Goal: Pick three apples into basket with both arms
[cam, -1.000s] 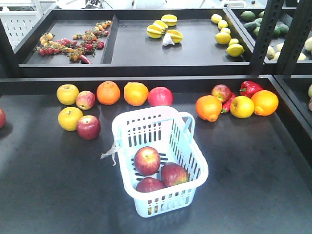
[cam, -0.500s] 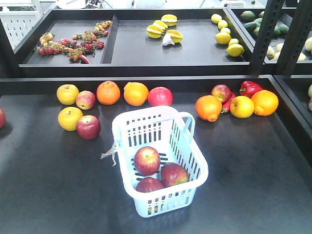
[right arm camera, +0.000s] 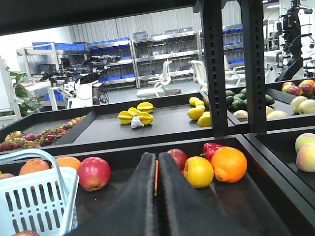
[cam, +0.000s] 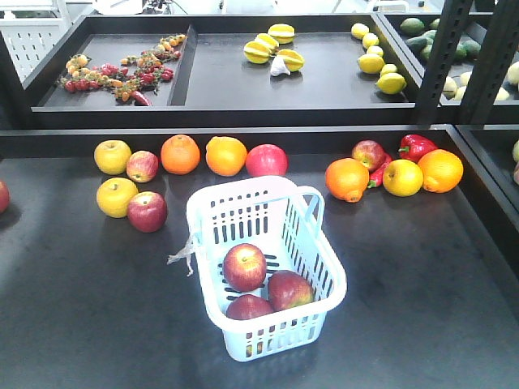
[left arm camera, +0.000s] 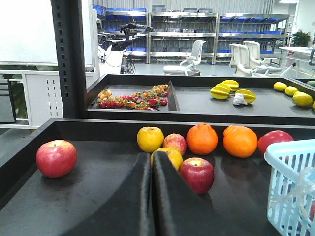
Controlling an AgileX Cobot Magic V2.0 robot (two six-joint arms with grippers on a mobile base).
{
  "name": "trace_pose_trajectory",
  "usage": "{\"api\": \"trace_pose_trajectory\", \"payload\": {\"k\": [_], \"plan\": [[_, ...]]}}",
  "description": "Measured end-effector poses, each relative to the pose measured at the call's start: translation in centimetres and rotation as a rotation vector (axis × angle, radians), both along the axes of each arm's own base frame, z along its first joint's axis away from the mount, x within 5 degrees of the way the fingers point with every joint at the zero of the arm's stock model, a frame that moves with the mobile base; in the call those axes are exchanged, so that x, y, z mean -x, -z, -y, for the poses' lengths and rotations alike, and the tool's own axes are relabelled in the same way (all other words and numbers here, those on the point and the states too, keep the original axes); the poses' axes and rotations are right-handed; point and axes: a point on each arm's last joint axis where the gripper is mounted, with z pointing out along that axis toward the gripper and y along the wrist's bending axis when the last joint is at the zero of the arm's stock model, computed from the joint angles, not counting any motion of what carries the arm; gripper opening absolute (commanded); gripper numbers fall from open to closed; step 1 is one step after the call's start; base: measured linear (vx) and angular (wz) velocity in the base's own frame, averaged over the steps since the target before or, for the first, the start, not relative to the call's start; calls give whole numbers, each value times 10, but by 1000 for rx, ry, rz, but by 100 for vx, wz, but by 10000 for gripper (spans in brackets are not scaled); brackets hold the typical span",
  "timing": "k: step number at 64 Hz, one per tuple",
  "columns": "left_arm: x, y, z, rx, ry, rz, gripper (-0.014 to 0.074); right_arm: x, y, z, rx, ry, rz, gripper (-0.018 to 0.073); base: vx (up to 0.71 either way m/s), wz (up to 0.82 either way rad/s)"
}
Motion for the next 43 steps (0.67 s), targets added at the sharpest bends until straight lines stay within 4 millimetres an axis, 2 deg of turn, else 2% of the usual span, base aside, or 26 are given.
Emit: {"api": "trace_pose_trajectory", "payload": {"k": [43], "plan": [[0,0,0,0,0,0,-6,0,0,0,1,0,0,-4,0,0]]}}
